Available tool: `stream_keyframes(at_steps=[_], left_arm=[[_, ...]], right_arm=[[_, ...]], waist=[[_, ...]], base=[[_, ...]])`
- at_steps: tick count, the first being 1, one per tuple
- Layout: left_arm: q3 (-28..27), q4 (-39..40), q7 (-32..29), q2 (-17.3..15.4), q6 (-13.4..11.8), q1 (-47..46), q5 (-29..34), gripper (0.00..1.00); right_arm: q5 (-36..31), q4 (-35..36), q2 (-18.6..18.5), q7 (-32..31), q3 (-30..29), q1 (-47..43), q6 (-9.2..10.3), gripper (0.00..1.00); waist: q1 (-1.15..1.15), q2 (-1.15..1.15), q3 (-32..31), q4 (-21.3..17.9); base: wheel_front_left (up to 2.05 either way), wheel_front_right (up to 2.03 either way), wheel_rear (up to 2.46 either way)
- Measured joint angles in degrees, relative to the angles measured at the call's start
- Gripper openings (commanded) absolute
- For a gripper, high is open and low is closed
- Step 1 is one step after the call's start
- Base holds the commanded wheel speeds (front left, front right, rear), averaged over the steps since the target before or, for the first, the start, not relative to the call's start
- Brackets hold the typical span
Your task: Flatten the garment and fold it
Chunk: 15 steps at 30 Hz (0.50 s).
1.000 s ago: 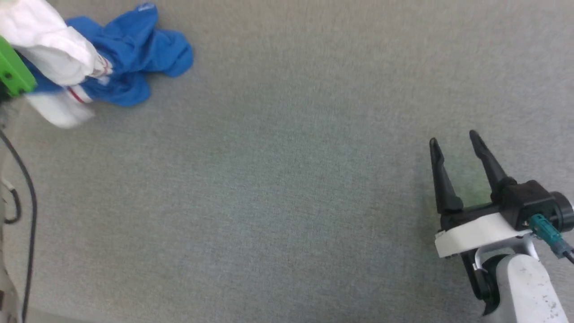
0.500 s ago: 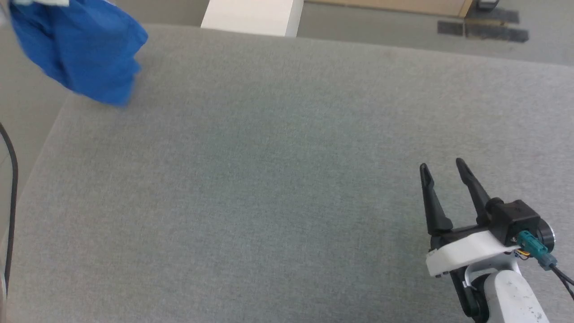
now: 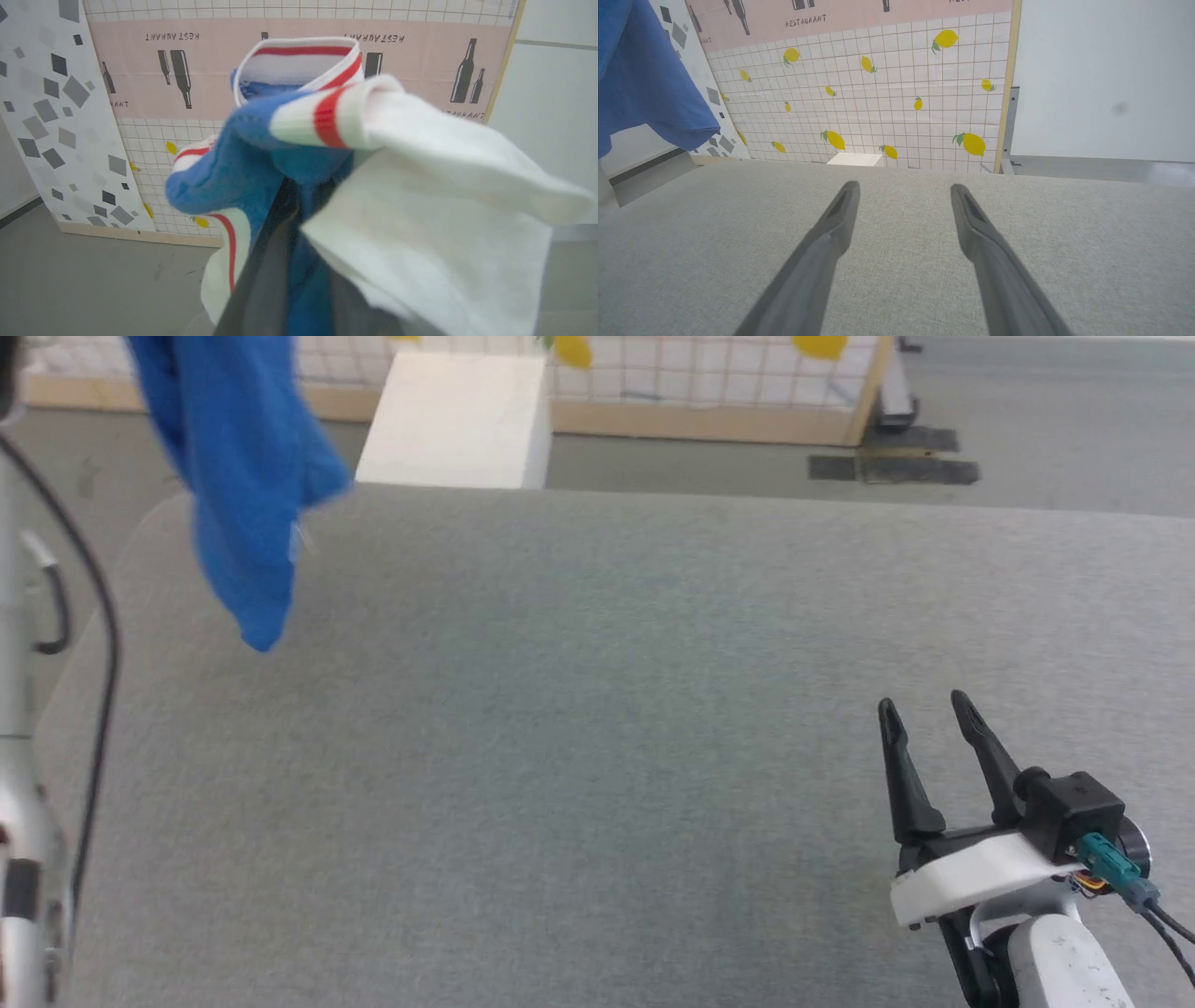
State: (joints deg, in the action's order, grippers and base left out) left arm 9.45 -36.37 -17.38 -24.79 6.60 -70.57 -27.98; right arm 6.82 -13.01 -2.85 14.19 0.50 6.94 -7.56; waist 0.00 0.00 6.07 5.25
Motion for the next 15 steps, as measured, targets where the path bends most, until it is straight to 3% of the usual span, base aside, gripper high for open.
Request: stream_keyframes(at_steps=[15], left_arm=[[10.51, 4.00, -3.80, 9.82, 0.62, 2.33, -4.64, 0.00]], right_arm=[[0.42, -1.22, -0.04, 0.46, -1.10, -0.34, 0.00, 1.00]], waist=[[0.00, 0.00, -4.02, -10.67]], base=[[0.00, 0.00, 0.00]])
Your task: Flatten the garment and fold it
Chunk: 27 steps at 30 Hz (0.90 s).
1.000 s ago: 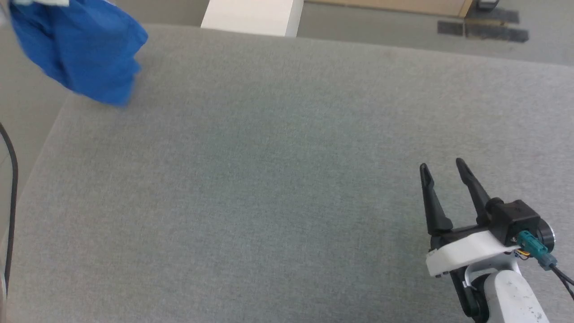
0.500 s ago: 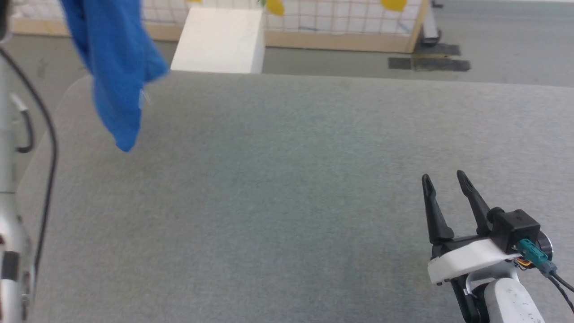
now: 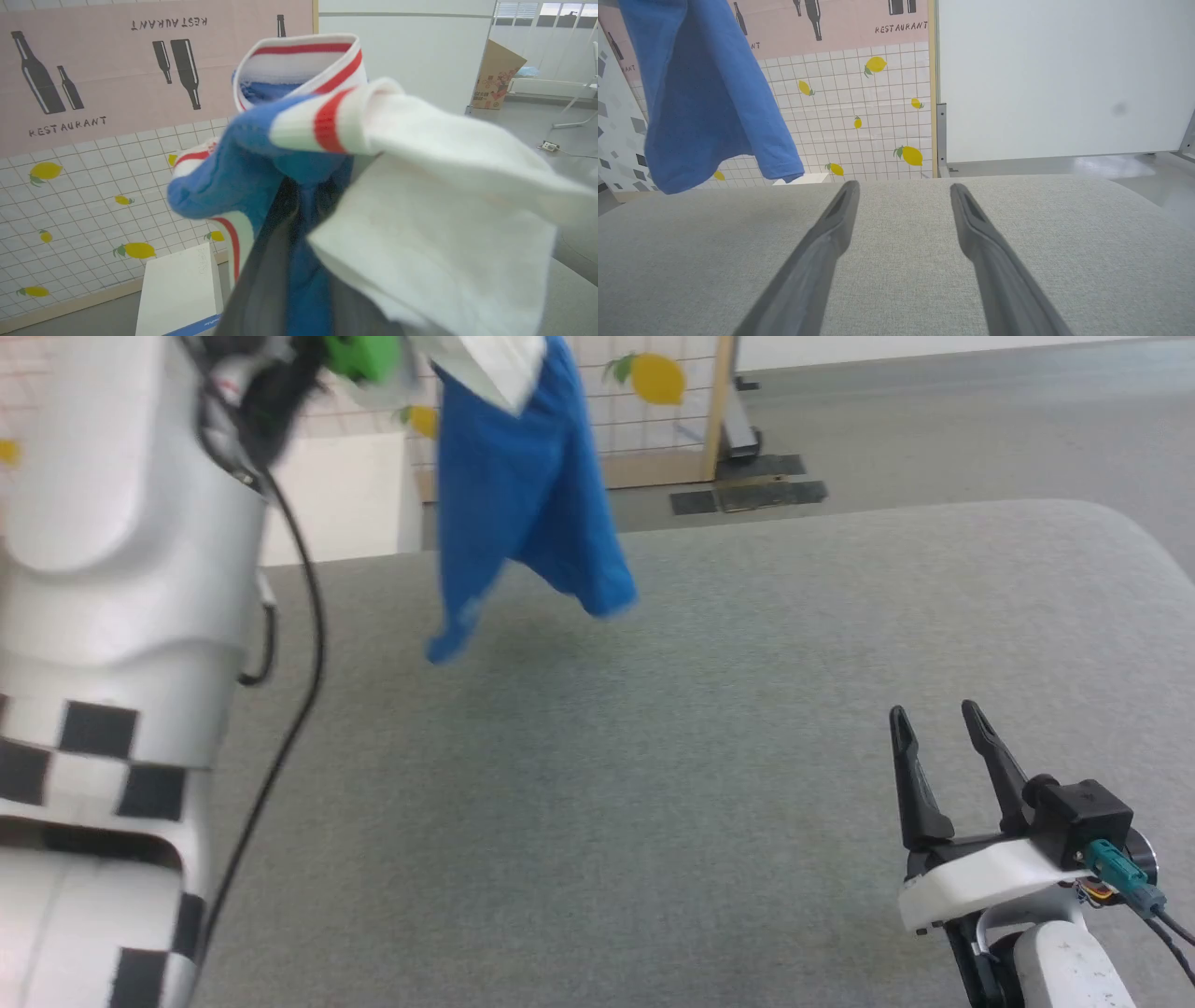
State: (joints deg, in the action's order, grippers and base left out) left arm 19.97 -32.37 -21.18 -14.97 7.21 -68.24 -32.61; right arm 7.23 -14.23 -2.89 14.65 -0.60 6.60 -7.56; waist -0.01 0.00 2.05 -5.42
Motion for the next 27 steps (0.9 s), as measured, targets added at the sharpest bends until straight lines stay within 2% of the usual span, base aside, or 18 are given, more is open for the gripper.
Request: stream_keyframes(at_steps=[5, 10, 13, 18, 26, 27], left_arm=[[4.69, 0.44, -4.06, 1.45, 0.07, 3.55, -1.00, 0.00], [10.28, 0.41, -8.58, 2.86, 0.12, 9.13, -2.10, 0.00], [12.89, -0.01, -9.09, 3.42, 0.12, 12.49, -2.31, 0.00], [16.81, -3.83, -11.11, 5.02, 0.13, 17.44, -3.01, 0.00], [21.17, -11.99, -20.07, 7.45, 0.12, 21.70, -4.67, 0.00], [21.49, -12.76, -22.10, 8.61, 0.12, 22.12, -5.73, 0.00]], right_arm=[[0.00, 0.18, 0.00, 0.02, -0.34, -0.02, 0.00, 1.00], [0.00, 0.37, 0.00, 0.03, -0.69, -0.02, 0.00, 1.00], [0.00, 0.43, 0.01, 0.03, -0.67, -0.02, 0.00, 1.00], [0.02, 0.55, 0.00, 0.04, -0.52, 0.05, 0.00, 1.00], [0.78, 0.74, 0.01, 0.05, 0.30, 0.26, 0.00, 1.00], [0.89, 0.74, 0.01, 0.05, 0.33, 0.26, 0.00, 1.00]], waist=[[0.00, 0.00, 0.12, -2.29], [0.00, 0.00, 1.62, -2.70], [0.00, 0.00, 2.73, -2.71], [0.00, 0.00, 4.53, -2.56], [0.00, 0.00, 6.18, -2.54], [0.00, 0.00, 6.38, -2.46]], base=[[0.00, 0.00, 0.00], [0.00, 0.00, 0.00], [0.00, 0.00, 0.00], [0.00, 0.00, 0.00], [0.00, 0.00, 0.00], [0.00, 0.00, 0.00]])
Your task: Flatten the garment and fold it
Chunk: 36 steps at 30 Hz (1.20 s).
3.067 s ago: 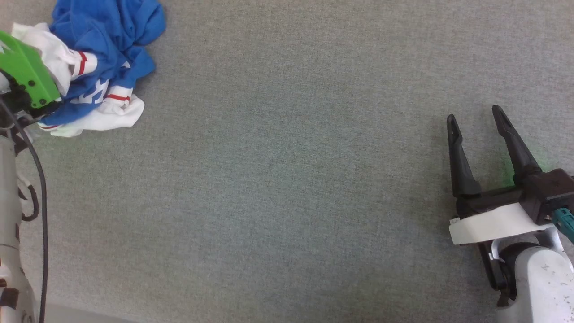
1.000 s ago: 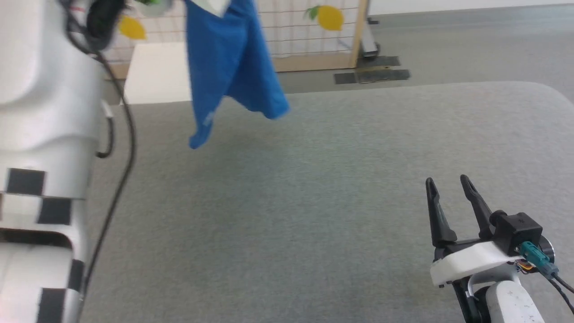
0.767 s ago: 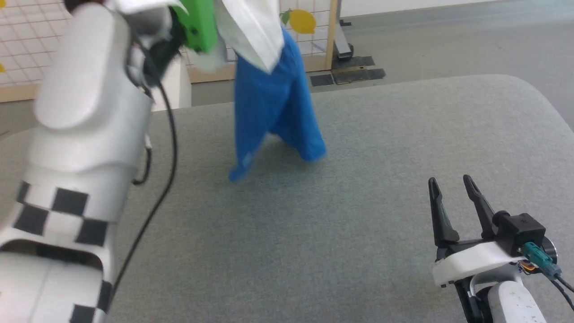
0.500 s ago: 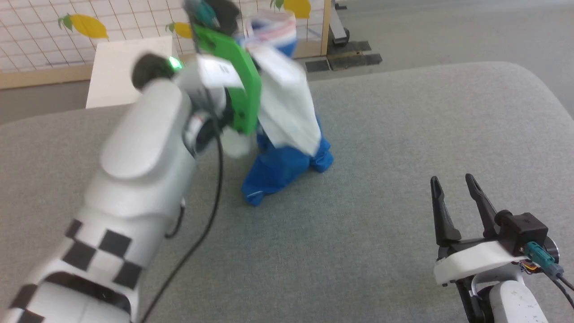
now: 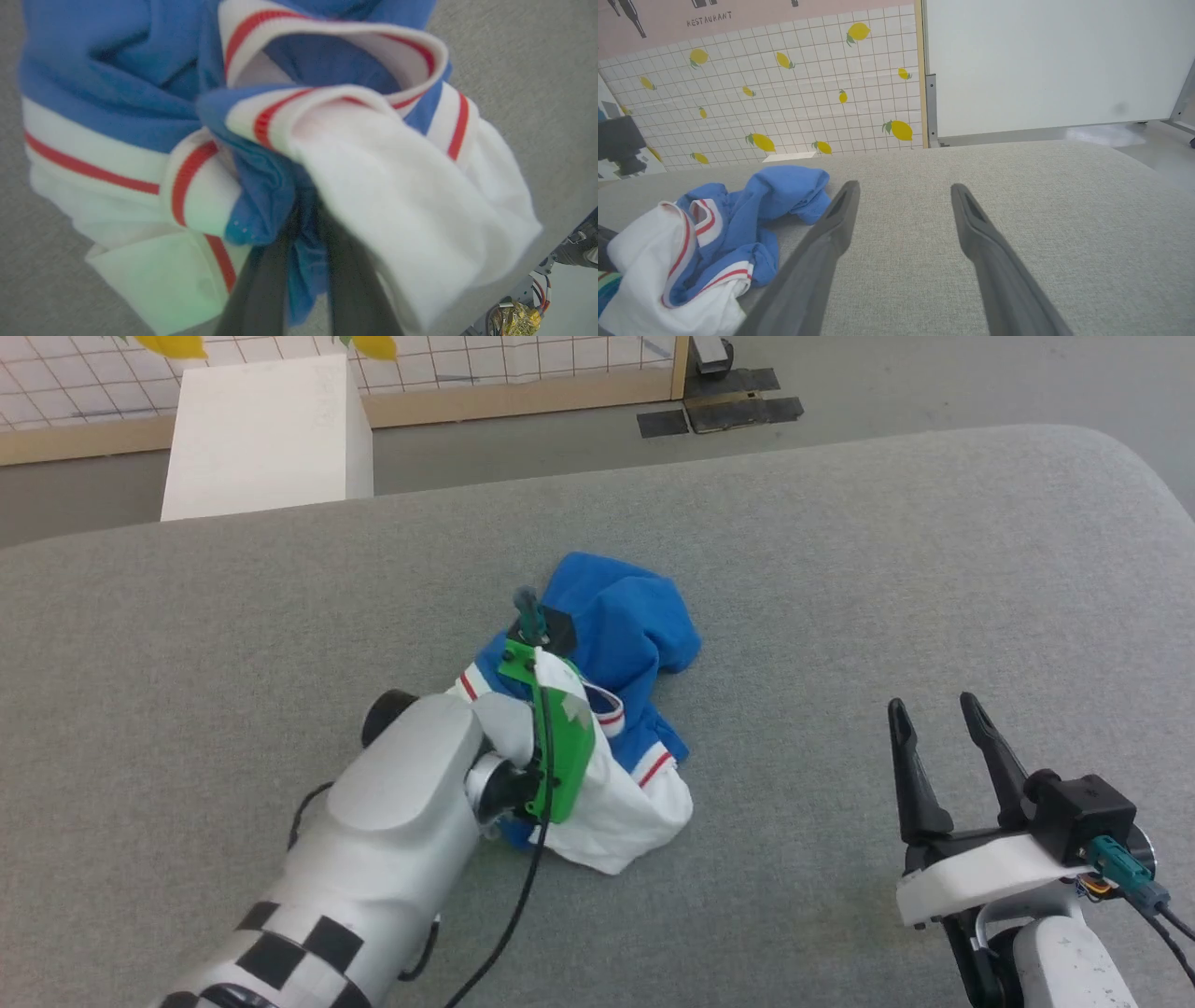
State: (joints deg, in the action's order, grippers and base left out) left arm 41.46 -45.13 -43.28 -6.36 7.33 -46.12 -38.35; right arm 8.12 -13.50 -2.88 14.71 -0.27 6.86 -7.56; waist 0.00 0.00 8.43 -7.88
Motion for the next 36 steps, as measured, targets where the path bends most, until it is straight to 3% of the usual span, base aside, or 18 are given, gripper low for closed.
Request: stream_keyframes(at_steps=[1, 2, 3, 10, 18, 21, 26, 36], left_arm=[[-0.04, 0.00, -0.22, 0.23, 0.00, 0.01, -0.23, 0.13], [-0.15, 0.01, -0.58, 0.49, 0.00, 0.01, -0.68, 0.84], [-0.40, 0.03, -0.58, 0.68, -0.08, 0.02, -1.10, 1.00], [-3.74, 1.75, -0.86, 1.25, -0.77, 0.18, -4.98, 1.00], [-11.04, 7.14, 2.25, -1.26, -3.18, -0.02, -10.24, 1.00], [-15.41, 10.20, 7.45, -2.75, -4.35, -0.13, -11.74, 1.00], [-22.47, 15.69, 21.28, -4.98, -5.06, 0.07, -12.68, 1.00], [-26.85, 22.07, 46.63, -11.58, -5.90, 8.43, -3.11, 1.00]], right_arm=[[0.01, 0.00, -0.01, 0.00, -0.03, 0.00, 0.00, 1.00], [0.02, 0.00, 0.00, 0.00, -0.07, 0.00, 0.00, 1.00], [0.02, -0.02, -0.01, 0.00, -0.05, 0.00, 0.00, 1.00], [0.02, -0.40, 0.00, 0.01, -0.16, -0.06, 0.00, 1.00], [0.00, -0.96, -0.01, 0.01, -0.40, -1.48, 0.00, 1.00], [-0.05, -0.96, 0.02, 0.01, -0.49, -1.80, 0.00, 1.00], [-0.09, -1.00, 0.02, 0.01, -0.92, -2.28, 0.00, 1.00], [-0.08, -0.80, 0.00, 0.01, -1.86, -2.49, 0.00, 1.00]], waist=[[0.00, 0.00, 0.04, 0.08], [0.00, 0.00, 0.05, 0.22], [0.00, 0.00, 0.01, 0.37], [0.00, 0.00, -1.75, 1.37], [0.00, 0.00, -4.99, 3.41], [0.00, 0.00, -6.00, 4.47], [0.00, 0.00, -7.58, 6.05], [0.00, 0.00, -9.47, 7.49]], base=[[0.00, 0.00, 0.00], [0.00, 0.00, 0.00], [0.00, 0.00, 0.00], [0.00, 0.00, 0.00], [0.00, 0.00, 0.00], [0.00, 0.00, 0.00], [0.00, 0.00, 0.00], [0.00, 0.00, 0.00]])
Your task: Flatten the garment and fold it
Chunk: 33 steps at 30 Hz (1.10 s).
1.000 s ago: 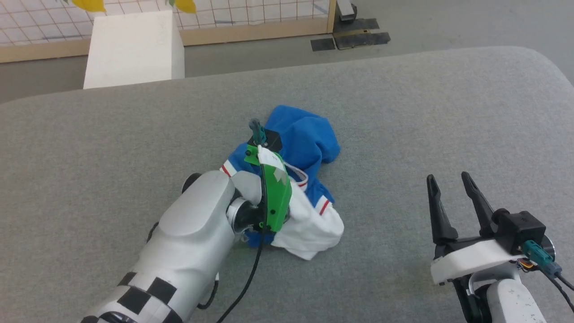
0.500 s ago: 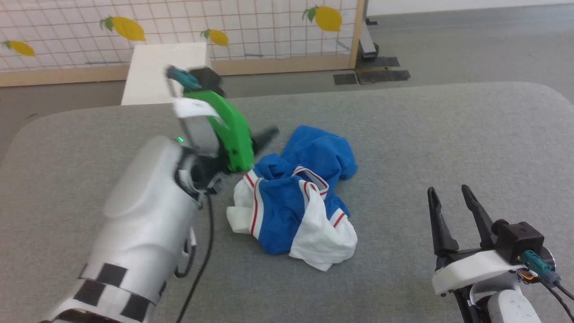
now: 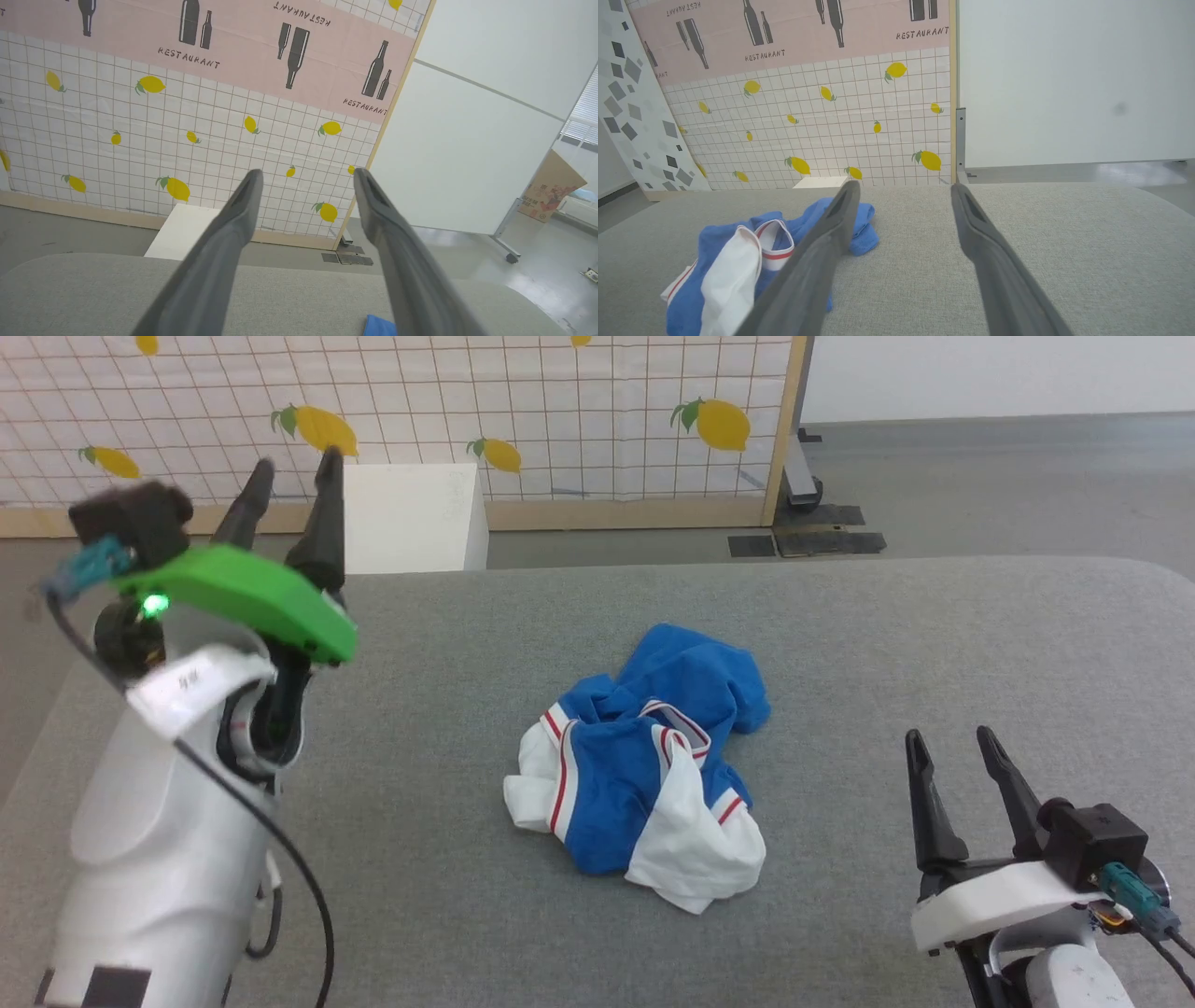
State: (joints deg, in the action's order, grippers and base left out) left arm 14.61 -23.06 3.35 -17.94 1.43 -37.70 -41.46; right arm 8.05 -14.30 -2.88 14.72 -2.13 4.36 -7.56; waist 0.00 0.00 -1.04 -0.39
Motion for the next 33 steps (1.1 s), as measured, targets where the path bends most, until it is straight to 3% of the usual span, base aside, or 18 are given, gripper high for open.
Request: stream_keyframes(at_steps=[5, 16, 27, 33], left_arm=[[0.46, 1.87, 7.26, -1.04, -1.53, 6.85, 4.13, 1.00], [0.48, 7.14, 10.72, -2.72, -5.46, 21.09, 8.40, 1.00], [-0.71, 9.11, 11.13, -2.04, -6.28, 29.48, 8.72, 1.00], [0.12, 9.05, 11.14, -2.00, -5.47, 31.27, 8.72, 1.00]], right_arm=[[0.09, 0.21, 0.01, 0.00, -0.41, -0.89, 0.00, 1.00], [0.58, 0.48, 0.00, 0.00, -0.45, -1.01, 0.00, 1.00], [1.21, 0.23, 0.00, 0.00, 0.78, -1.11, 0.00, 1.00], [1.21, -0.52, 0.01, 0.00, 1.35, -1.12, 0.00, 1.00]], waist=[[0.00, 0.00, -0.22, -0.22], [0.00, 0.00, 0.11, -1.37], [0.00, 0.00, 0.97, -2.27], [0.00, 0.00, 1.16, -2.47]], base=[[0.00, 0.00, 0.00], [0.00, 0.00, 0.00], [0.00, 0.00, 0.00], [0.00, 0.00, 0.00]])
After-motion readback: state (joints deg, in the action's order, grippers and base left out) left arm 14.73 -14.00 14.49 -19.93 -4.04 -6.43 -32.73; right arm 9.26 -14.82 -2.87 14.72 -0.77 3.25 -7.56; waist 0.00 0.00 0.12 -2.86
